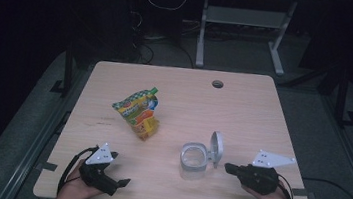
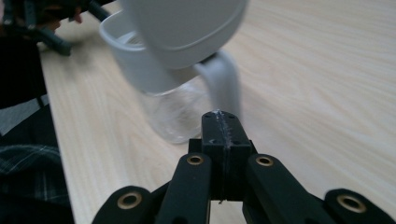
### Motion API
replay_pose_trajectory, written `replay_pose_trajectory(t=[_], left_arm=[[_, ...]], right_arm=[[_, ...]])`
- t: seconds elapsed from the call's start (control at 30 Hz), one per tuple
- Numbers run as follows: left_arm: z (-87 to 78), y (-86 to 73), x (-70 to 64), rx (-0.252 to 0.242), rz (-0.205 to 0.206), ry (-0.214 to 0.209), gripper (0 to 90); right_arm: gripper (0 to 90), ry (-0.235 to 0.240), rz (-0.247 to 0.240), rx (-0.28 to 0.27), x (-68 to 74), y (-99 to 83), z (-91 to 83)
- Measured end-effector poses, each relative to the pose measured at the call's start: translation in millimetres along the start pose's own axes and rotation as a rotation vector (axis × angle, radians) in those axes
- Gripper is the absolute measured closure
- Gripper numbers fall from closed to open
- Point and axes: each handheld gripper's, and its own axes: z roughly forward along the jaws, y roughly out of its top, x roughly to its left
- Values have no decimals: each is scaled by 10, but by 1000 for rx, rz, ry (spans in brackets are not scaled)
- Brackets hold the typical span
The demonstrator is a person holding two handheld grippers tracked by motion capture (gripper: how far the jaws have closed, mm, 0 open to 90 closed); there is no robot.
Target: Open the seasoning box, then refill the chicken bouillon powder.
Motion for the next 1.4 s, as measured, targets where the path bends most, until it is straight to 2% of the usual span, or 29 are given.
replay_pose_trajectory(t=[0.17,0.4,0.6,0.83,0.93,1.2,1.27,1.3,1.33,1.4], left_arm=[[17,-1,-7,-1,-3,-6,0],[17,0,-7,-3,-7,-5,0],[20,3,-5,0,-1,-5,0],[16,4,-5,-3,-2,-2,0],[-5,13,4,-15,-15,7,0],[-38,46,24,-23,-13,20,0],[-42,55,27,-34,-23,22,0],[-51,61,41,-27,-13,25,0],[-51,72,46,-39,-28,29,0],[-57,81,56,-38,-31,29,0]], right_arm=[[896,25,-17,8,41,30,125],[896,42,-29,5,17,91,257],[896,25,-33,3,-12,114,280],[896,13,-22,-10,-85,120,269],[896,16,-22,-10,-77,91,234],[895,-26,11,-20,-127,-1,94],[895,-31,9,-23,-136,-13,67],[895,-34,10,-25,-138,-20,56],[894,-38,16,-27,-135,-27,44],[887,-45,19,-27,-133,-41,17]])
